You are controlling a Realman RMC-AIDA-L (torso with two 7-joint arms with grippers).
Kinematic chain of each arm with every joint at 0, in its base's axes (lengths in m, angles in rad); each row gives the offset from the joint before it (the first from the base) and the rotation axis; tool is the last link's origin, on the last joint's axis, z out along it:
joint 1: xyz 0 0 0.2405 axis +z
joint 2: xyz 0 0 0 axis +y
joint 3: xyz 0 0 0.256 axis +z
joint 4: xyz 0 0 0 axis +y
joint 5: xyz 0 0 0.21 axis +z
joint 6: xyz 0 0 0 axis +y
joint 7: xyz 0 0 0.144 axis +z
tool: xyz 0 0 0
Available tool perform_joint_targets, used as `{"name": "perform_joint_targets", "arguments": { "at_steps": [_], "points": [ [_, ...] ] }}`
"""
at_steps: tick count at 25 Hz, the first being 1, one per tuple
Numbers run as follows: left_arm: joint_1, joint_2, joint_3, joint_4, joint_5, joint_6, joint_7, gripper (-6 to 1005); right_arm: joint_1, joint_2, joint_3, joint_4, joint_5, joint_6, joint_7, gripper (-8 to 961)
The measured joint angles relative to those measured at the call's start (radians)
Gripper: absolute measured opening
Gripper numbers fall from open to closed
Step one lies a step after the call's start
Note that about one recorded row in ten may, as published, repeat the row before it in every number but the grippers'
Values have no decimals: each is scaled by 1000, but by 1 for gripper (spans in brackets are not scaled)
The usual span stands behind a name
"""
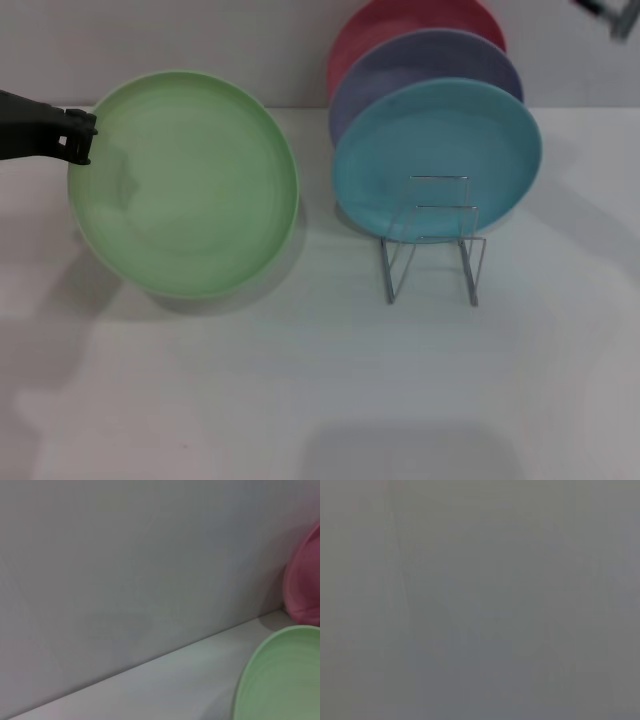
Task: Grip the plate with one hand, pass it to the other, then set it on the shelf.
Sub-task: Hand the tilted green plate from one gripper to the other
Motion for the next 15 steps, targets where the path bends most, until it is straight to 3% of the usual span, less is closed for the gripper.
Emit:
{"name": "perform_joint_targets", "arguments": {
  "at_steps": [1, 3, 4, 6, 9, 15],
  "points": [
    [1, 0, 0, 1, 0, 0, 0, 45, 0, 0, 0, 0, 0, 0, 0, 723],
    [2, 0, 0, 3, 0, 1, 1, 46, 80, -12, 34, 13, -218, 122, 231, 721],
    [1, 0, 1, 5, 0, 2, 1, 46, 180, -21, 69, -6, -386, 301, 401, 721],
    [0, 0, 2, 6, 0, 2, 2, 47, 216, -23, 82, -23, -419, 359, 438, 719],
    [-3, 0, 2, -3, -1, 1, 2, 48, 347, -22, 138, -126, -479, 575, 474, 717],
    [-7, 0, 2, -12, -2, -4, 2, 51, 371, -17, 136, -144, -530, 613, 457, 712]
  ]
}}
